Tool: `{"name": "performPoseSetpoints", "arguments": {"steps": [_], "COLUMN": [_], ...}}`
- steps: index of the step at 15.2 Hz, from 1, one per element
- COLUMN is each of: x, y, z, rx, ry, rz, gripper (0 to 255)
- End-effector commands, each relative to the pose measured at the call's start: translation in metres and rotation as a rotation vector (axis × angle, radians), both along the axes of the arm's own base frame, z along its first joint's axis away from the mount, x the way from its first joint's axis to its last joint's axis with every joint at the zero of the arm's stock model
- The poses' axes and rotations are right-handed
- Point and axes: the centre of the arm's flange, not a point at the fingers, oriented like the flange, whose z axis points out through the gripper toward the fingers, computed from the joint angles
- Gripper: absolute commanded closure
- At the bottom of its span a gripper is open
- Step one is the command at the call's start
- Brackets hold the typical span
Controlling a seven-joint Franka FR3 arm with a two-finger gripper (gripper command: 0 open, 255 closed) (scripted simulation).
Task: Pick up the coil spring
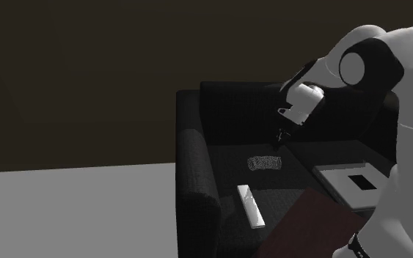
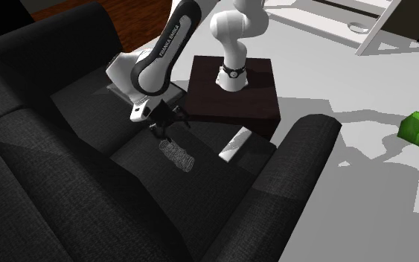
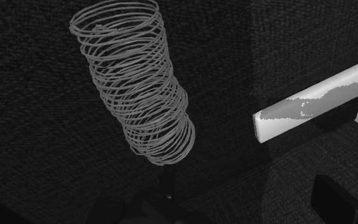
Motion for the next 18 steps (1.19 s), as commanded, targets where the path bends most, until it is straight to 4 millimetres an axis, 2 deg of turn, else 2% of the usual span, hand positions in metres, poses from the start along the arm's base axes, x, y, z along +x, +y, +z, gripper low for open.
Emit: {"name": "performPoseSetpoints", "arguments": {"steps": [1,5,6,13,15,16,18], "x": [0.015,0.047,0.048,0.048,0.048,0.048,0.048], "y": [-0.01,-0.028,-0.028,-0.028,-0.028,-0.028,-0.028], "z": [-0.024,-0.071,-0.072,-0.112,-0.112,-0.112,-0.113], "rx": [0.026,0.068,0.069,0.069,0.069,0.069,0.069], "ry": [-0.019,-0.046,-0.046,-0.046,-0.046,-0.046,-0.046], "rz": [0.034,0.099,0.1,0.1,0.1,0.1,0.1], "gripper": [0,0,0,0,0,255,255]}}
